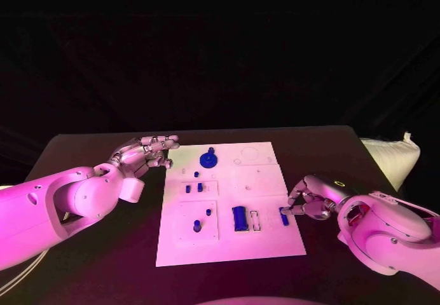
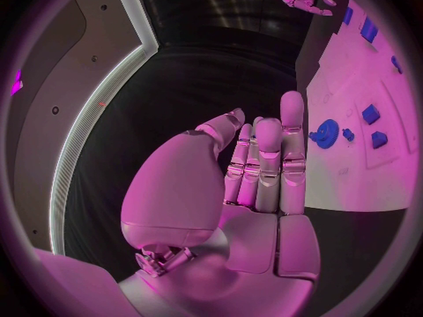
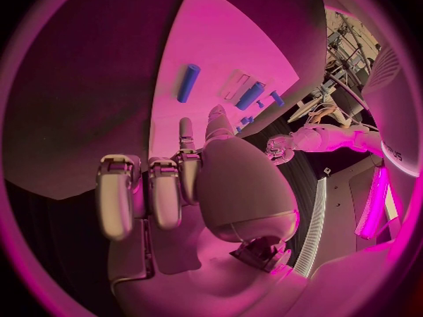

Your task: Assemble the parts on the task board

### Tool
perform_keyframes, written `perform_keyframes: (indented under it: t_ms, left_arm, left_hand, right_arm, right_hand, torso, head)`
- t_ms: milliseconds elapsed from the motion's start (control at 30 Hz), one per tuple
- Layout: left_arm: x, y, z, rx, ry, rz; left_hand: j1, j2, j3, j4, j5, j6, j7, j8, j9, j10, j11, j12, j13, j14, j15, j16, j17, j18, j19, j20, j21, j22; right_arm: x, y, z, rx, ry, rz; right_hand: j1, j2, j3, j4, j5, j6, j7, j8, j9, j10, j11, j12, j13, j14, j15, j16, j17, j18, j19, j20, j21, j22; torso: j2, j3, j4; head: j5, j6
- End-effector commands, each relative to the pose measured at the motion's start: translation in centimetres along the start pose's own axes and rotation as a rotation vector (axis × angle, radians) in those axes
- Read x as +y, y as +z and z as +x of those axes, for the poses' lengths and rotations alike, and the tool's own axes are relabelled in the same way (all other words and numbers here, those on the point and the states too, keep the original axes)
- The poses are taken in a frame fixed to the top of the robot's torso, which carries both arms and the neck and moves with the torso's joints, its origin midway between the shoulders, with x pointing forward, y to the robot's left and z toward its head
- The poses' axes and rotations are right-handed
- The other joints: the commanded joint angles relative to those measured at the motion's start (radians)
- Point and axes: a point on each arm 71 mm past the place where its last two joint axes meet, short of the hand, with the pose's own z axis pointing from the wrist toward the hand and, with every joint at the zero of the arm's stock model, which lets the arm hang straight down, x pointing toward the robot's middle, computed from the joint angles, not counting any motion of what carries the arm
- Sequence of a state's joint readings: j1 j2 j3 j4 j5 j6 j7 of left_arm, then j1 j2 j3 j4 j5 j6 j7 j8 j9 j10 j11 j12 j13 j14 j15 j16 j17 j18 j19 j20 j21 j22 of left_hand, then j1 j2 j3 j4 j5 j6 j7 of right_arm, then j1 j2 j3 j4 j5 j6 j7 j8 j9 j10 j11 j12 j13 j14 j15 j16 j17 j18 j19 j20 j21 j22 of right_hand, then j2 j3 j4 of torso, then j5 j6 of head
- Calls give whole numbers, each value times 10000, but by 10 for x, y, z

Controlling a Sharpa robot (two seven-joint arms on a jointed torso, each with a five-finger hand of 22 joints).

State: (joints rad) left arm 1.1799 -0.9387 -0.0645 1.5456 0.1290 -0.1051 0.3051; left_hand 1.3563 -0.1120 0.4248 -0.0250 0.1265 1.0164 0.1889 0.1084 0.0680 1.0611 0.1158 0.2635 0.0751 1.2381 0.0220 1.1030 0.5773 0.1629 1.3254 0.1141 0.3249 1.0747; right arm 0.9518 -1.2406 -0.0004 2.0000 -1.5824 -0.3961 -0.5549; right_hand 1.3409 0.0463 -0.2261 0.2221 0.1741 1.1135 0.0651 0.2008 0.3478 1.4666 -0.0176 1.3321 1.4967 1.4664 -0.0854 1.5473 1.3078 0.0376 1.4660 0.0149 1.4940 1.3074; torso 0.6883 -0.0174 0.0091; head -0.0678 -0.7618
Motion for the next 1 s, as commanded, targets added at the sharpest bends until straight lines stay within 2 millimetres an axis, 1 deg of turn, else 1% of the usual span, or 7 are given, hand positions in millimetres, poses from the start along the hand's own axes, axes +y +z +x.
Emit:
perform_keyframes:
  t_ms: [33, 167, 267, 467, 567, 867, 1000]
  left_arm:
    - [0, 1, 4, 251, -37, 100]
    - [0, 1, 4, 265, -45, 92]
    - [1, 1, 4, 260, -50, 81]
    - [2, 0, 3, 265, -62, 60]
    - [2, 0, 3, 251, -61, 55]
    - [2, 0, 2, 241, -63, 46]
    - [2, 0, 2, 241, -64, 43]
  left_hand:
    - [-52, 59, -37, -46, 1, -86, 6, 63, -7, -89, -17, 51, -16, -82, 15, 14, -17, 159, -36, 17, -70, -15]
    - [-52, 59, -37, -46, 1, -86, 6, 63, -7, -89, -17, 51, -16, -82, 15, 14, -17, 159, -36, 17, -70, -15]
    - [-52, 59, -37, -46, 1, -86, 6, 63, -7, -89, -17, 51, -16, -82, 15, 14, -17, 159, -36, 17, -70, -15]
    - [-52, 59, -37, -46, 1, -86, 6, 63, -7, -89, -17, 51, -16, -82, 15, 14, -17, 159, -36, 17, -70, -15]
    - [-52, 59, -37, -46, 1, -86, 6, 63, -7, -89, -17, 51, -16, -82, 15, 14, -17, 159, -36, 17, -70, -15]
    - [-52, 59, -37, -46, 1, -86, 6, 63, -7, -89, -17, 51, -16, -82, 15, 14, -17, 159, -36, 17, -70, -15]
    - [-52, 59, -37, -46, 1, -86, 6, 63, -7, -89, -17, 51, -16, -82, 15, 14, -17, 159, -36, 17, -70, -15]
  right_arm:
    - [-3, 0, 4, 136, -542, 133]
    - [-4, 1, 10, 251, -621, 159]
    - [-4, 3, 14, 316, -641, 158]
    - [-2, 8, 22, 444, -654, 121]
    - [1, 9, 28, 440, -709, 4]
    - [3, 13, 35, 476, -1030, -134]
    - [5, 16, 38, 546, -1345, -227]
  right_hand:
    - [-33, 48, -4, 71, 45, -60, 22, -73, -19, 311, 52, -277, -717, 950, 57, -44, 2164, -146, 691, 85, -38, 1944]
    - [-33, 48, -4, 71, 45, -60, 22, -73, -19, 311, 52, -277, -717, 950, 57, -44, 2165, -146, 691, 85, -38, 1944]
    - [-36, 53, -5, 75, 47, -57, 23, -79, -22, 316, 54, -257, -706, 952, 59, -38, 2175, -150, 696, 87, -25, 1954]
    - [-2, 80, 3, 68, 93, -25, 17, -103, -37, 322, 53, -237, -692, 954, 65, -33, 2184, -153, 701, 98, -14, 1964]
    - [24, 93, 5, 62, 139, -11, 18, -130, -51, 321, 55, -243, -693, 951, 67, -40, 2171, -152, 700, 104, -18, 1962]
    - [119, 160, 40, 36, 202, 24, 18, -202, -91, 316, 56, -261, -697, 952, 71, -39, 2174, -150, 697, 115, -23, 1959]
    - [268, 208, 94, -32, 69, 86, 12, -269, -130, 314, 51, -269, -694, 954, 68, -32, 2186, -153, 702, 119, -12, 1970]
  torso:
    - [-19, -10, -6]
    - [-14, -11, 17]
    - [-2, 0, 8]
    - [-2, -13, 8]
    - [3, -8, -5]
    - [-3, -15, 8]
    - [-4, -4, 5]
  head:
    - [-56, 7]
    - [-61, -8]
    - [-23, -18]
    - [-9, -48]
    - [-6, -46]
    - [24, -64]
    - [54, -88]
